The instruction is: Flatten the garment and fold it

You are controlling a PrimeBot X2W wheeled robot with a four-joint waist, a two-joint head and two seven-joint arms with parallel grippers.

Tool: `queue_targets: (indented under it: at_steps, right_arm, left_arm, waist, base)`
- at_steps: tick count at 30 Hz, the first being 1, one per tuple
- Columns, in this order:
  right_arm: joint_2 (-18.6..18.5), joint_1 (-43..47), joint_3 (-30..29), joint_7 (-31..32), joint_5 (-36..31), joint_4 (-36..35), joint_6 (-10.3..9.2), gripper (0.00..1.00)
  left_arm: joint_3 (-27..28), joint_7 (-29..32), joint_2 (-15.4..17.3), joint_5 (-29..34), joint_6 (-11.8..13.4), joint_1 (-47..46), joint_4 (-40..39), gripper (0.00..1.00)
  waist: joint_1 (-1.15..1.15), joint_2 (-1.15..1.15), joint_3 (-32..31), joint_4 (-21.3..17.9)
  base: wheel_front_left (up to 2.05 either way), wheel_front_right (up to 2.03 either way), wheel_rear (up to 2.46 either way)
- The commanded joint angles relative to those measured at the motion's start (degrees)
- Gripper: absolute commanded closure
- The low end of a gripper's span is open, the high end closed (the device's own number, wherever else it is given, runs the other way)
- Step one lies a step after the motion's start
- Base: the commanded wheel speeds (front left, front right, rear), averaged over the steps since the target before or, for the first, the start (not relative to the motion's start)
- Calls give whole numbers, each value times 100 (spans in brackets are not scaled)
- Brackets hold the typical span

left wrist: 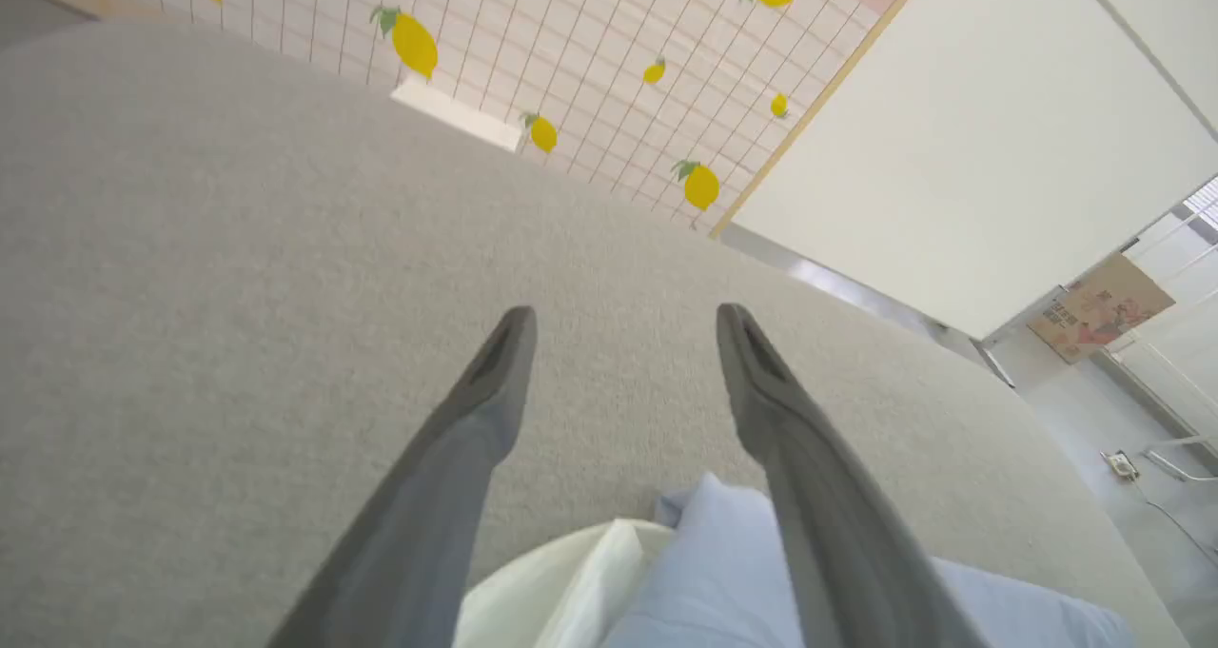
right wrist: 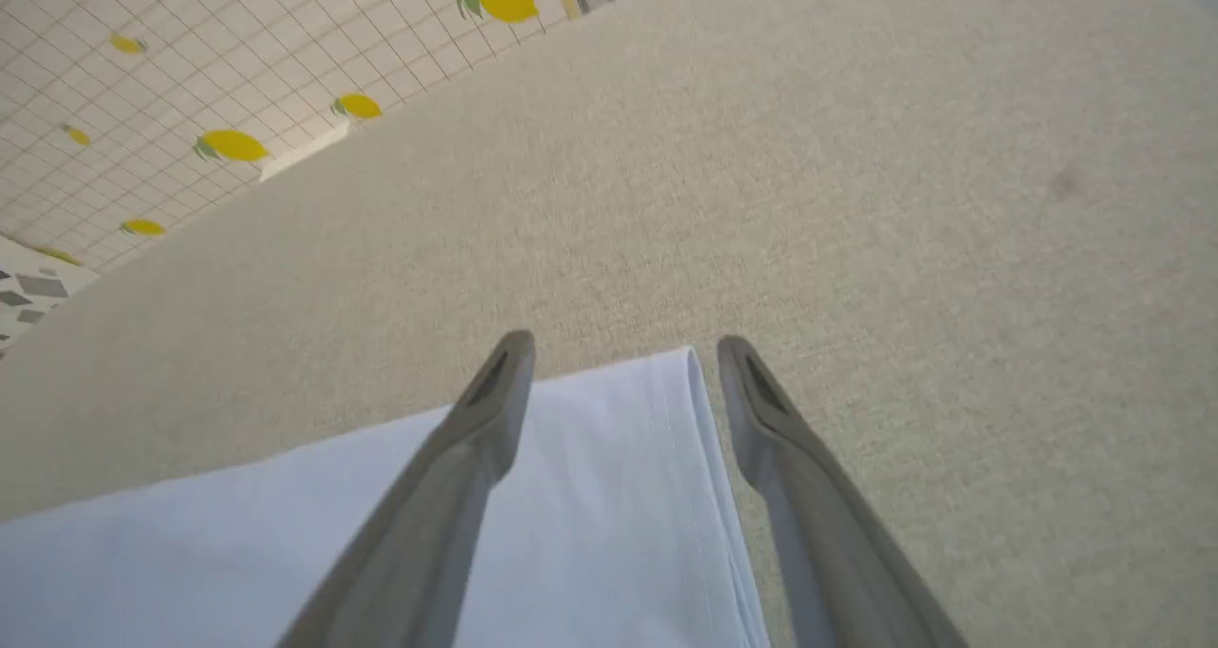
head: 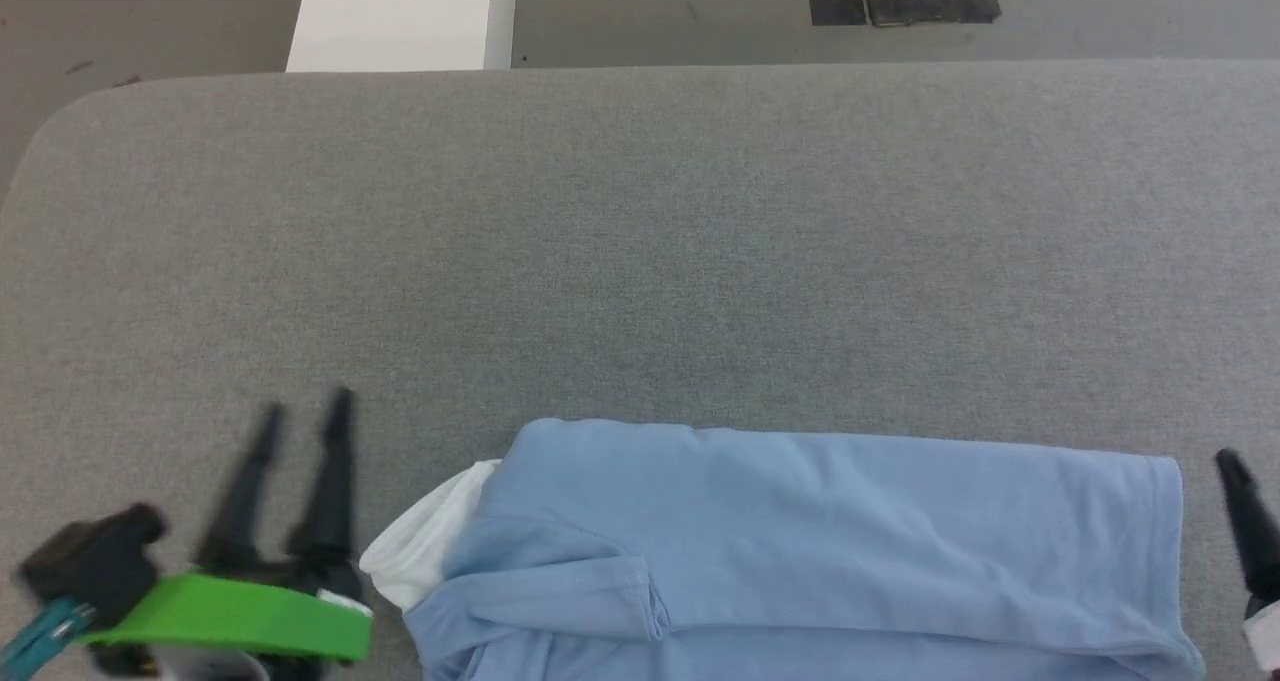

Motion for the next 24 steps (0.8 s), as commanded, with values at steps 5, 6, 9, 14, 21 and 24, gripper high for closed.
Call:
queue_targets:
  at_steps: [5,6,9,14,21,24]
  right_arm:
    - [-1,11,79,-794,-534,153,-8,0]
    - [-1,42,134,-855,-585,240,-8,0]
    - [-1,137,283,-947,-673,631,-8,0]
    - [-2,262,326,-716,-1015,1518,-8,0]
    - [-56,50,426,-846,-1052,2118,-8,0]
    - [-91,-56,502,-785,-986,2279,-8,70]
  left_arm:
    - [518,-1230,-408,1241,262,-302,-138,0]
    - [586,-1249,-512,1399,272,-319,-167,0]
    - [881,-1260,-915,1887,170,-333,-325,0]
    - [1012,-1263,-1292,2287,-298,-165,-105,0]
    - [1033,-1263,-1386,2405,-573,-113,143,0]
    - [976,-1263,-1398,2420,-646,-84,268,0]
  waist:
    - [0,0,35,-12]
    - [0,0,35,-10]
    - [0,0,38,-7]
    - [0,0,55,94]
    - [0,0,91,174]
    - [0,0,105,185]
  base:
    - [0,0,0]
    - [0,0,0]
    - [0,0,0]
    - [0,0,0]
    - [0,0,0]
    - [0,0,0]
